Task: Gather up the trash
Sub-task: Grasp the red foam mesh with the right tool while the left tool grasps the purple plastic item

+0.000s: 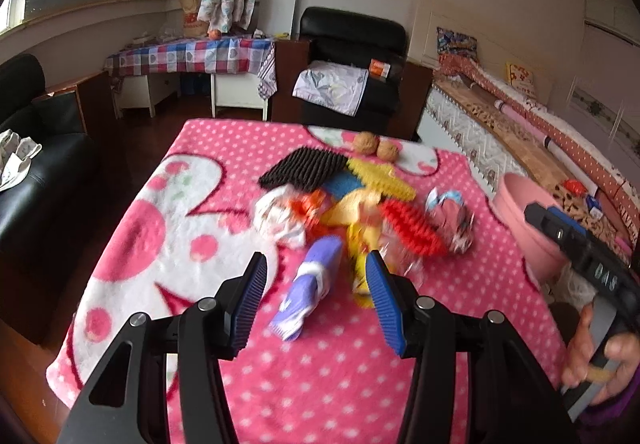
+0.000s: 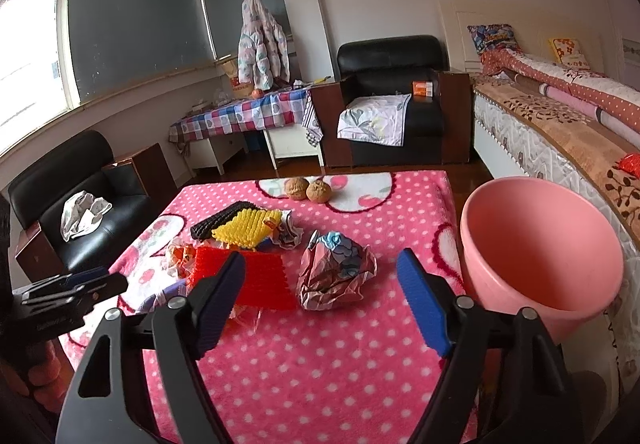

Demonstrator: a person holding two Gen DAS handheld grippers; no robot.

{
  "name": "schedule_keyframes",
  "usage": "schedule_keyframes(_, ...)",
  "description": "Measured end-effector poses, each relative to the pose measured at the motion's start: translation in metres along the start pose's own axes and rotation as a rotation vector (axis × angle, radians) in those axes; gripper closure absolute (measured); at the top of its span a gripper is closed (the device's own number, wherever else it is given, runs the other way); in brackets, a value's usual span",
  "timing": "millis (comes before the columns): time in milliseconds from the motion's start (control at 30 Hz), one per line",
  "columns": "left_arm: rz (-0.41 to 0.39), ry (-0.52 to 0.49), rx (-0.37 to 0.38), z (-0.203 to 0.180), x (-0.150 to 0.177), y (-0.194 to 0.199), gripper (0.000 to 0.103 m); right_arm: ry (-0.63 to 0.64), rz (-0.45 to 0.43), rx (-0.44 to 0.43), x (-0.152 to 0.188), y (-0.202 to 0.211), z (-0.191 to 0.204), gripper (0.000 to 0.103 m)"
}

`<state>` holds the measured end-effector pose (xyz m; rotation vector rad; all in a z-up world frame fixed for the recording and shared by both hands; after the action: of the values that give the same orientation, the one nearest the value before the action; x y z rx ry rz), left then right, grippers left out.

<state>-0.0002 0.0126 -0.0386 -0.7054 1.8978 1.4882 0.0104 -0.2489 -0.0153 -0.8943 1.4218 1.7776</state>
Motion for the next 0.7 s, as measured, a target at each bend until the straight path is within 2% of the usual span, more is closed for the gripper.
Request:
schedule_keyframes(233,0.075,-0.005,0.024,0.011,0.021,-0.013,0.052,-0.006,0.033,-0.011,0.005,-0.011,-0.002,0.026)
schedule_keyframes(567,0.115,-0.049,0.027,0.003,0.018,-0.043,0.053,-0.016,0.069,-0.025,0.008,-0.019,-0.003,0.026)
schedule_keyframes(633,0.129,-0.043,0.040,0.002,0.019,-0.048,0.069,-0.018,0.074,-0.051,0.007,-0.019,-0.001,0.026)
schedule_keyframes(700,0.132,-0.045,0.032,0.003,0.019,-0.049,0.079,-0.008,0.071,-0.075,0.006,-0.017,0.004,0.026)
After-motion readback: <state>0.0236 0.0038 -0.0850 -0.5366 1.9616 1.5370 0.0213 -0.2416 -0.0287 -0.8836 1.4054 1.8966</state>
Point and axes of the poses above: each gripper's, at about its wrist camera, not at the fingertips, and y roughly against the way its jaws point, z to its left, x to its underside, the point moved 4 cm from there along -y, roughly the way its jaws point, and after that the axes turned 4 degrees about x, right-handed, at the moved point
